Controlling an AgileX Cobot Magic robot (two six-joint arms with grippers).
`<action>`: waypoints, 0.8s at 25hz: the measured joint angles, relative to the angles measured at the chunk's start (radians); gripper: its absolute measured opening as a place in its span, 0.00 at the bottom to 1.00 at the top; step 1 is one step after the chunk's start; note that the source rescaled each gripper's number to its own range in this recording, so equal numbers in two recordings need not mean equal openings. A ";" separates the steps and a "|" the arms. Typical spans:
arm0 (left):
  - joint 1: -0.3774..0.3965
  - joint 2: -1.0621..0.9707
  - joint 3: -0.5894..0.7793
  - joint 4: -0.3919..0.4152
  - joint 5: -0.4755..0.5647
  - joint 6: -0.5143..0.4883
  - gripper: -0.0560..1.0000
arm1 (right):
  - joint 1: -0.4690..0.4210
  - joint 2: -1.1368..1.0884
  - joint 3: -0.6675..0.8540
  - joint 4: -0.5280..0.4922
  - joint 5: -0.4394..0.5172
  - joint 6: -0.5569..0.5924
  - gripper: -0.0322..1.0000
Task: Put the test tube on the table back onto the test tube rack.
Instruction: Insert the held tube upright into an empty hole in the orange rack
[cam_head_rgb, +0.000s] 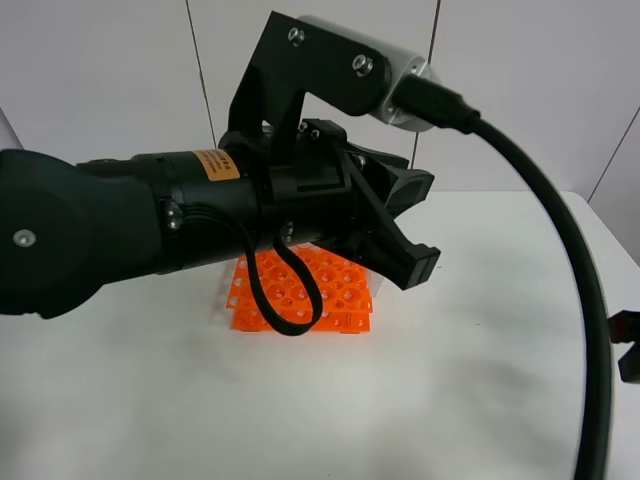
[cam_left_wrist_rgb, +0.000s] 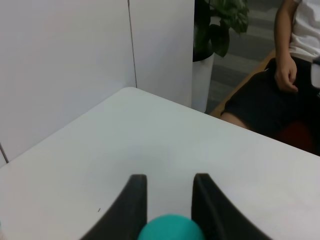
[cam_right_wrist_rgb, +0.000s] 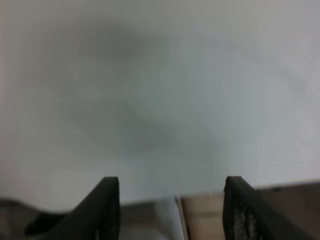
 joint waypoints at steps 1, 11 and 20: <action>0.000 0.000 0.000 0.000 0.000 0.002 0.05 | 0.000 -0.008 0.000 0.004 0.036 0.000 0.76; 0.000 0.000 0.000 0.000 0.000 0.018 0.05 | 0.000 -0.240 0.006 0.004 0.099 -0.038 0.76; 0.000 0.000 0.000 0.000 -0.001 0.018 0.05 | 0.000 -0.645 0.098 -0.034 -0.037 -0.081 0.76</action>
